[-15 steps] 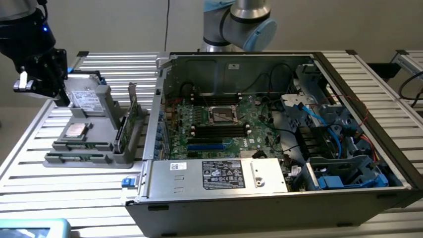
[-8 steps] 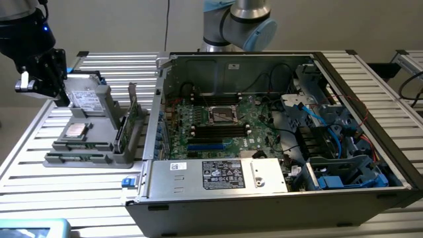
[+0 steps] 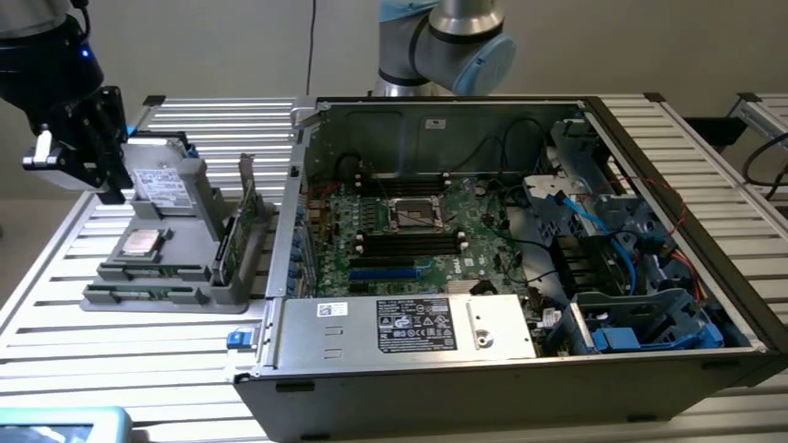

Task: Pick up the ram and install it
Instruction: 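Pick up the ram and move it above insertion slot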

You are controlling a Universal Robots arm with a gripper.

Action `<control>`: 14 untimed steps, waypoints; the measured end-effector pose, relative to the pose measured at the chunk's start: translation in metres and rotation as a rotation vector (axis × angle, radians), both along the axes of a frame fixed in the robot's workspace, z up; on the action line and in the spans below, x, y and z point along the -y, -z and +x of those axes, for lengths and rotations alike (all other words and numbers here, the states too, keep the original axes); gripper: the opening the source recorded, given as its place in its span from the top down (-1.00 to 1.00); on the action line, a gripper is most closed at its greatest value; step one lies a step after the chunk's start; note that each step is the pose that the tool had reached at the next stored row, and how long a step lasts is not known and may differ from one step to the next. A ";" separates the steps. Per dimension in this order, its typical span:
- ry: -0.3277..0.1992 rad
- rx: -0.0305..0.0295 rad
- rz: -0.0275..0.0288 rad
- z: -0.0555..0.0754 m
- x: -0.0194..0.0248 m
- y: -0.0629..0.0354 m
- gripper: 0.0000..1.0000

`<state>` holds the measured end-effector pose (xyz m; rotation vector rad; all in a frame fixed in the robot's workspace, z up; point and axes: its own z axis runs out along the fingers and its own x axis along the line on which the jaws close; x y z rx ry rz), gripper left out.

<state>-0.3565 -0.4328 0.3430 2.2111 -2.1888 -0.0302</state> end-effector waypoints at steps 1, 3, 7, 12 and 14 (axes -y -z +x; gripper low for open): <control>0.000 0.0001 0.0001 -0.001 0.0000 0.0006 0.28; -0.001 -0.0001 -0.0001 -0.003 0.0000 0.0035 0.28; -0.001 0.0002 0.0001 -0.008 0.0008 0.0110 0.15; -0.001 0.0001 0.0000 -0.008 0.0040 0.0199 0.15; -0.001 0.0001 0.0000 -0.008 0.0054 0.0235 0.15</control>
